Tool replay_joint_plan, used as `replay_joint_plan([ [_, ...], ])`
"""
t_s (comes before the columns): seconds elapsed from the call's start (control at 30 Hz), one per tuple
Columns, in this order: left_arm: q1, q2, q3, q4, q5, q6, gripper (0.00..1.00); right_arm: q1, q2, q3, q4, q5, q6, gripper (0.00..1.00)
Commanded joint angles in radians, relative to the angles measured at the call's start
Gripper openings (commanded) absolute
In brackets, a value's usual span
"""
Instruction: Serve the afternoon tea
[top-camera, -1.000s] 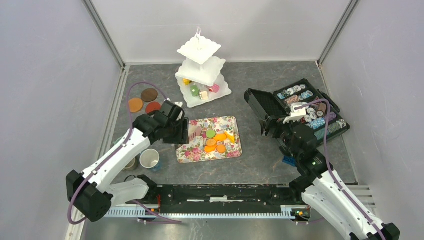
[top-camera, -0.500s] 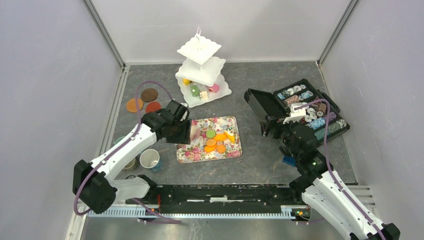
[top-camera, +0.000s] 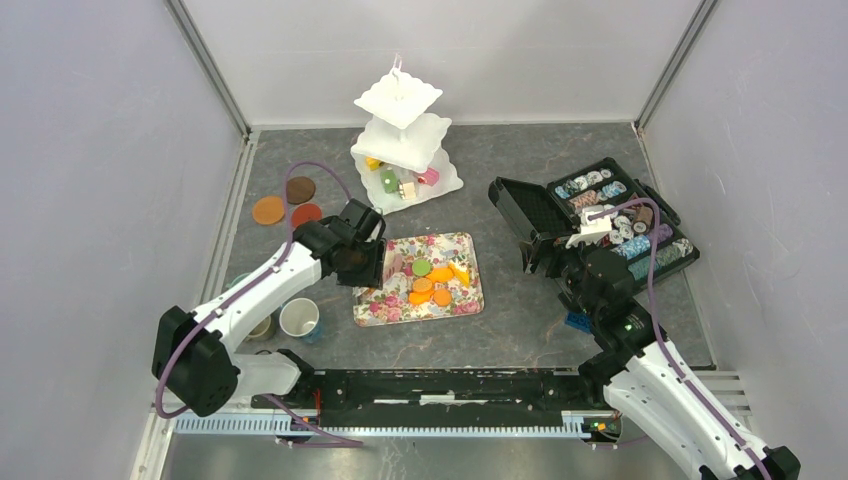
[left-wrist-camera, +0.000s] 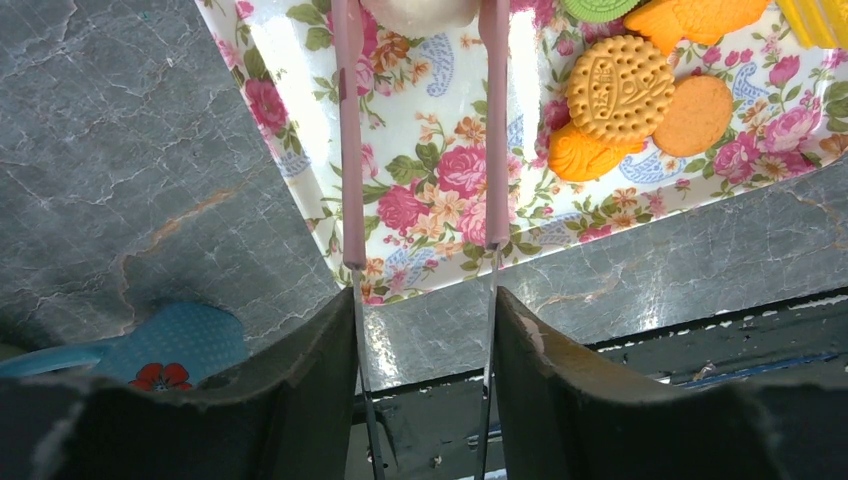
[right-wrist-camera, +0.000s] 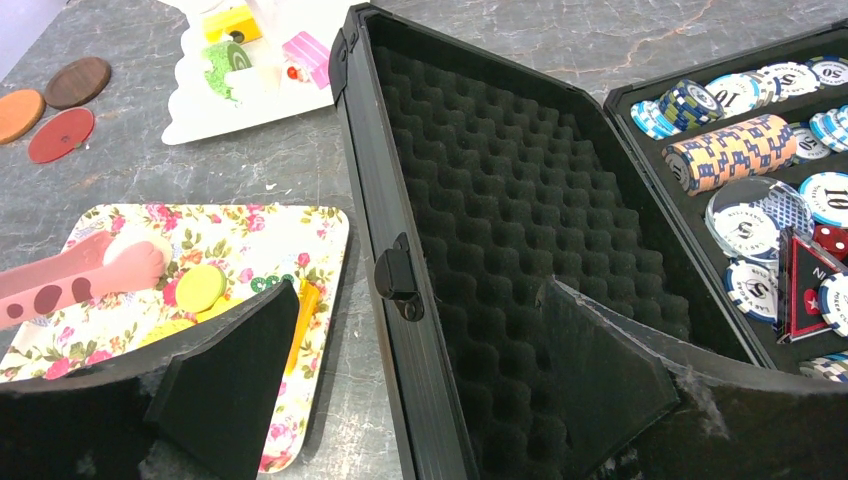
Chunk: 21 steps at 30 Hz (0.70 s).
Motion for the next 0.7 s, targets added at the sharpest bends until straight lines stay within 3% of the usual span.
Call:
replay_joint_plan([
  [0.0,-0.009,-0.007,0.032,0.033,-0.017,0.049,0.5,0.004,-0.008,0.013,0.008,0.012,0.001,0.98],
  [0.27,-0.008,-0.038,0.042,0.021,-0.024,0.045,0.36,0.004,0.006,0.023,0.011,0.008,-0.004,0.98],
  [0.67,-0.008,-0.074,0.075,-0.005,-0.033,0.04,0.31,0.005,0.01,0.011,0.017,0.01,-0.002,0.98],
])
